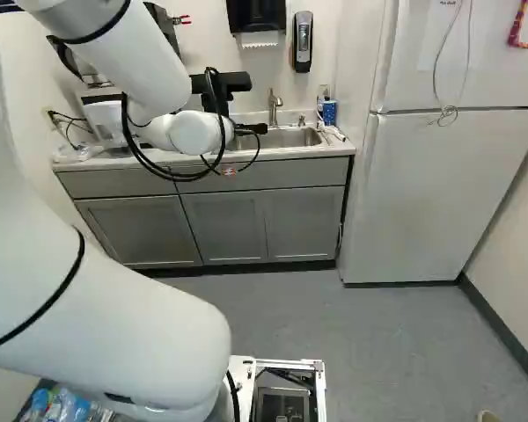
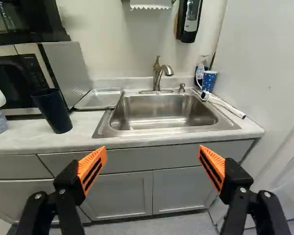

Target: Rinse the cup and place it in the tray

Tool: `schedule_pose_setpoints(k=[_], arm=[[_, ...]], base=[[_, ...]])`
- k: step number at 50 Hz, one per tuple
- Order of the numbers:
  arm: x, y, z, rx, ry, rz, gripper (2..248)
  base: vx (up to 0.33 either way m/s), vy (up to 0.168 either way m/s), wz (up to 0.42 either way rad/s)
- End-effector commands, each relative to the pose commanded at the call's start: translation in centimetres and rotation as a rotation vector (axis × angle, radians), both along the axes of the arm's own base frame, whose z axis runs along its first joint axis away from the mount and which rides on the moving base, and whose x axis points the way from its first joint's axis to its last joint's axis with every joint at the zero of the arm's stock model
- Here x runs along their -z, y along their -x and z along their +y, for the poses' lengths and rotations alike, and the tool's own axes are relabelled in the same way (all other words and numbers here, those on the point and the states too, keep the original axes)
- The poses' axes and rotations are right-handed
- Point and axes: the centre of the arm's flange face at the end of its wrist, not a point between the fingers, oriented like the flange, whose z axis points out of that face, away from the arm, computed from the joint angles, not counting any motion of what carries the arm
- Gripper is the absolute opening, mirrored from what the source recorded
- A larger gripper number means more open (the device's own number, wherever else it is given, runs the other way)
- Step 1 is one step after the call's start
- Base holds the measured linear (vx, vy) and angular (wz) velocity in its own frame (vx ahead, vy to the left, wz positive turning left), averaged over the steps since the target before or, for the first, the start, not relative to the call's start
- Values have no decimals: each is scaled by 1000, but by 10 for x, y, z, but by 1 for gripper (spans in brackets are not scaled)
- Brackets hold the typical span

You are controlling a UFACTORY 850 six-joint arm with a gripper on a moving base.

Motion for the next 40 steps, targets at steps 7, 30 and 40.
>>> schedule_pose_setpoints(k=[7,30,40], arm=[[-6,-3,0,0,0,6,247],[-25,-11,0,0,0,26,247],[-34,-14,0,0,0,32,247]], base=[[0,0,0],[0,0,0],[0,0,0]])
